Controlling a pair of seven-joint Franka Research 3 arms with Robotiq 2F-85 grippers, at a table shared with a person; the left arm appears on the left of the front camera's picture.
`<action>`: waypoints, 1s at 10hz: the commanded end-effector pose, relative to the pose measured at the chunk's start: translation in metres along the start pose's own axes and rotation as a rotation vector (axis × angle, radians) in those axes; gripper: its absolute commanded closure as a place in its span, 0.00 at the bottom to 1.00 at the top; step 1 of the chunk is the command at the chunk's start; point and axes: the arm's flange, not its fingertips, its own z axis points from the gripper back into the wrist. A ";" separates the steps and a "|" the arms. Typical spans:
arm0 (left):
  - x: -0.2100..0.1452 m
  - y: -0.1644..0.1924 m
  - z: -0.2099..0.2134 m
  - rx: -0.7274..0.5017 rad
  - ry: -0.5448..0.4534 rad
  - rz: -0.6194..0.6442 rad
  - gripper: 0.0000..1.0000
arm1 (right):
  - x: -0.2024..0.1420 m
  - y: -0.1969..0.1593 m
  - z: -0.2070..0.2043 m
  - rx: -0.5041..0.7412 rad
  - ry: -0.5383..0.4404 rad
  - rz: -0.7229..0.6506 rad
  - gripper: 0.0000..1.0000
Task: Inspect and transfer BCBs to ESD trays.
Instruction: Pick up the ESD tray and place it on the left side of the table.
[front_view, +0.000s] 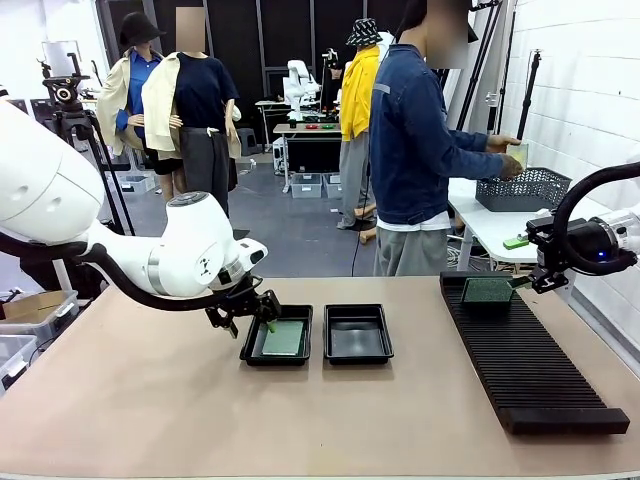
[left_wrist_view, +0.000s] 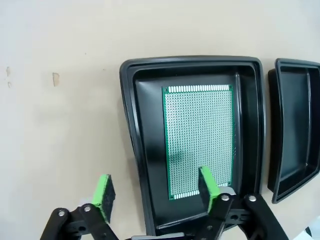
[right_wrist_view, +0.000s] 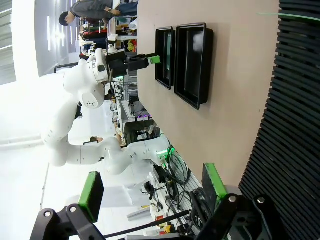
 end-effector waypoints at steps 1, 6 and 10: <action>0.008 -0.007 -0.004 0.040 -0.013 0.025 0.40 | -0.004 0.001 -0.003 -0.019 -0.003 -0.010 0.00; 0.009 -0.004 -0.002 0.036 0.018 0.019 1.00 | -0.004 0.001 -0.003 -0.019 -0.003 -0.010 0.00; 0.009 0.005 -0.004 0.027 0.063 0.023 1.00 | -0.004 0.001 -0.003 -0.019 -0.003 -0.010 0.00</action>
